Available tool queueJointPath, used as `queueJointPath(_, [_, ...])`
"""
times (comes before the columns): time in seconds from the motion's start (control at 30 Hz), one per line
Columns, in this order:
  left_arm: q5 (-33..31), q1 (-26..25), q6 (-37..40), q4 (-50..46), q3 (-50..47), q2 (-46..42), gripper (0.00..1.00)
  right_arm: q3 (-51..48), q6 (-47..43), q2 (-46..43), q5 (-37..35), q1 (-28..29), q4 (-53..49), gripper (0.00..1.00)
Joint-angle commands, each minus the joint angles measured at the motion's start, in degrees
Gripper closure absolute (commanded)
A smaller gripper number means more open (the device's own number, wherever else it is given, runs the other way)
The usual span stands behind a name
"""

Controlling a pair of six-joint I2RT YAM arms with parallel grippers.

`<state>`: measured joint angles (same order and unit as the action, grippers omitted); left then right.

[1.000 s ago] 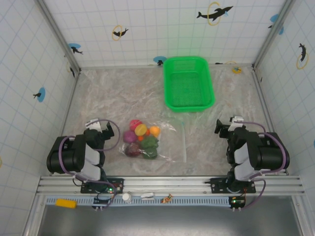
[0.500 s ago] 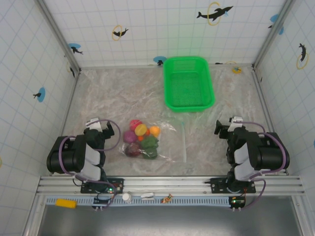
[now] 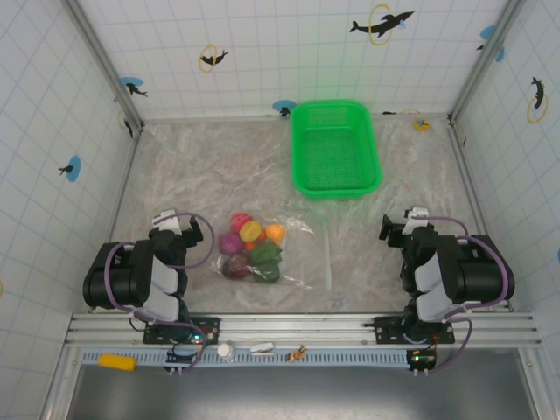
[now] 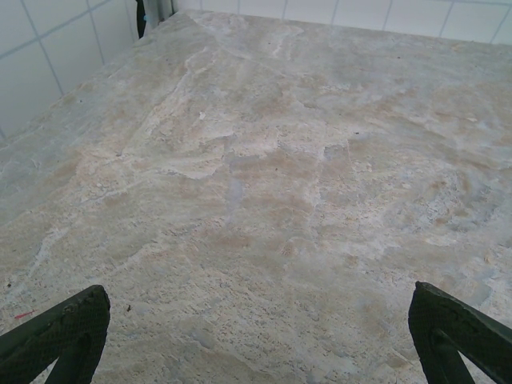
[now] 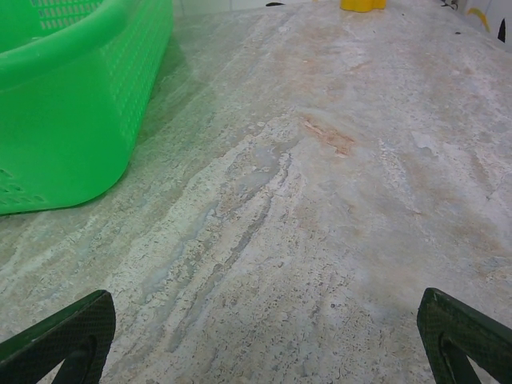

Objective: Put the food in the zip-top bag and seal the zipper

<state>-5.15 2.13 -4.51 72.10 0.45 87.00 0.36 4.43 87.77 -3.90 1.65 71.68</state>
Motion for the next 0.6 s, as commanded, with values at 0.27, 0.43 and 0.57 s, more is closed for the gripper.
queueJointPath(0.27, [-0.21,-0.46,0.14,1.55,-0.53,-0.22,0.02,-1.44,-2.21,-1.13,-5.42,2.73,2.04,0.00])
queueJointPath(0.43, [-0.21,-0.40,0.12,1.56,-0.49,-0.21,0.02,-1.49,-2.20,-1.19,-5.41,2.74,1.91,0.00])
queueJointPath(0.57, [-0.21,-0.45,0.21,1.56,-0.51,-0.23,0.02,-1.79,-2.39,-1.20,-6.15,3.09,2.50,0.00])
